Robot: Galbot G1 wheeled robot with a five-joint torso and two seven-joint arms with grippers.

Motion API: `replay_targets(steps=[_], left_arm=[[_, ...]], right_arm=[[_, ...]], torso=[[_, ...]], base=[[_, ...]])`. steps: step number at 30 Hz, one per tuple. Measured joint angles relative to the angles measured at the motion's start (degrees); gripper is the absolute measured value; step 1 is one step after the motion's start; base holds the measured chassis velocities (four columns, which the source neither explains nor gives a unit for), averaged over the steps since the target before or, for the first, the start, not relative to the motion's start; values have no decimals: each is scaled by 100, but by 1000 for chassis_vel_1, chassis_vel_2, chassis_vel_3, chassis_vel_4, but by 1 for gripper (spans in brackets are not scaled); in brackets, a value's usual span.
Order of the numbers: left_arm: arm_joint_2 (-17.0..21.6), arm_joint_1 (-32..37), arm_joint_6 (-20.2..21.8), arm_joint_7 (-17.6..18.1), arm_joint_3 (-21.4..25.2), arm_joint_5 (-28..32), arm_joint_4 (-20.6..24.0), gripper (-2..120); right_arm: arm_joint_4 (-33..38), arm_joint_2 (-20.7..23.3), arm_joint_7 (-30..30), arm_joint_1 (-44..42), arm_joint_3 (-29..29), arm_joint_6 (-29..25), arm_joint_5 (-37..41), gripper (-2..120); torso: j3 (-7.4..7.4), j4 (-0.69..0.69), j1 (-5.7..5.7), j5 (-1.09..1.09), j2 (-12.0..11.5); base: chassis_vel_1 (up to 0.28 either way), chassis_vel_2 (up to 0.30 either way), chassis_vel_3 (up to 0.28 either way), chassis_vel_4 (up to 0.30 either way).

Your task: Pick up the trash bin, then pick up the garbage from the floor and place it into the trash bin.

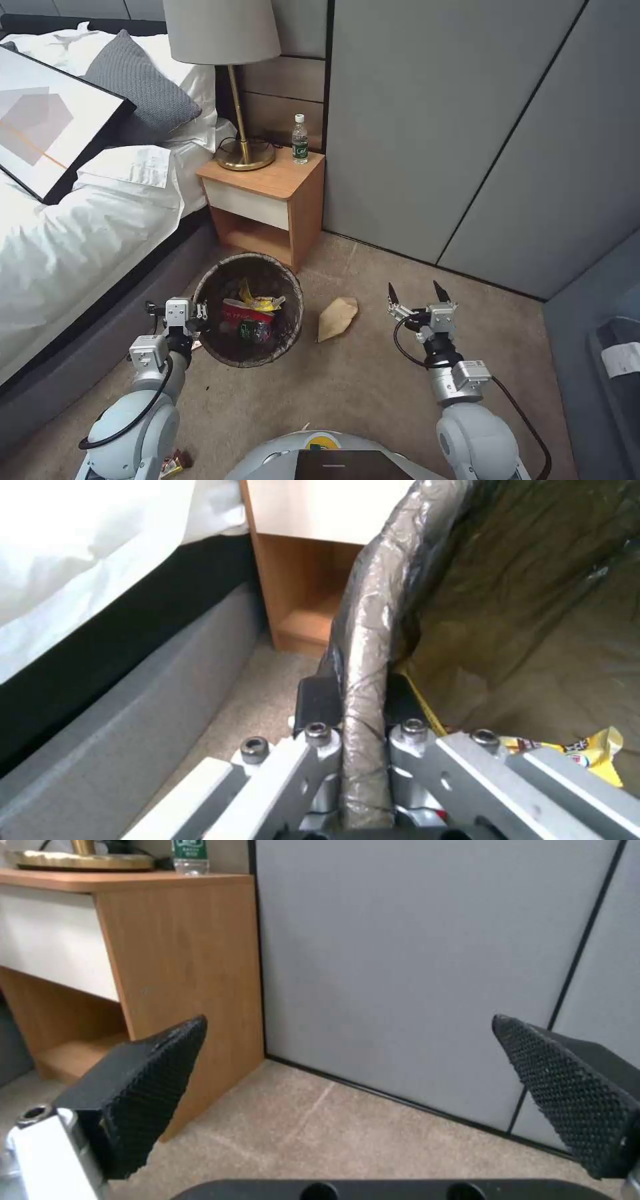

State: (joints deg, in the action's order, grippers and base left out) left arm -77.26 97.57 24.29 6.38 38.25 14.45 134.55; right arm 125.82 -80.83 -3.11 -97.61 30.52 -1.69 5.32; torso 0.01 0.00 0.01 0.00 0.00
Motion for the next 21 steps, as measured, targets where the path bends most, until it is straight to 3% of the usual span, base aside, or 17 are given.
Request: replay_targets(steps=[8,15,21], left_arm=[[-2,39,-2,4,47,6,88,0],[-9,80,-2,9,79,6,162,0],[-5,98,-2,18,114,7,187,0]], right_arm=[[-244,347,-108,234,-132,287,365,100],[-963,918,-320,922,-380,720,998,100],[-1614,988,-494,1404,-729,866,1207,100]], torso=[[-1,0,-1,1,0],[-1,2,-1,1,0],[0,0,-1,2,0]], base=[[0,0,0,0],[0,0,0,0],[0,0,0,0]])
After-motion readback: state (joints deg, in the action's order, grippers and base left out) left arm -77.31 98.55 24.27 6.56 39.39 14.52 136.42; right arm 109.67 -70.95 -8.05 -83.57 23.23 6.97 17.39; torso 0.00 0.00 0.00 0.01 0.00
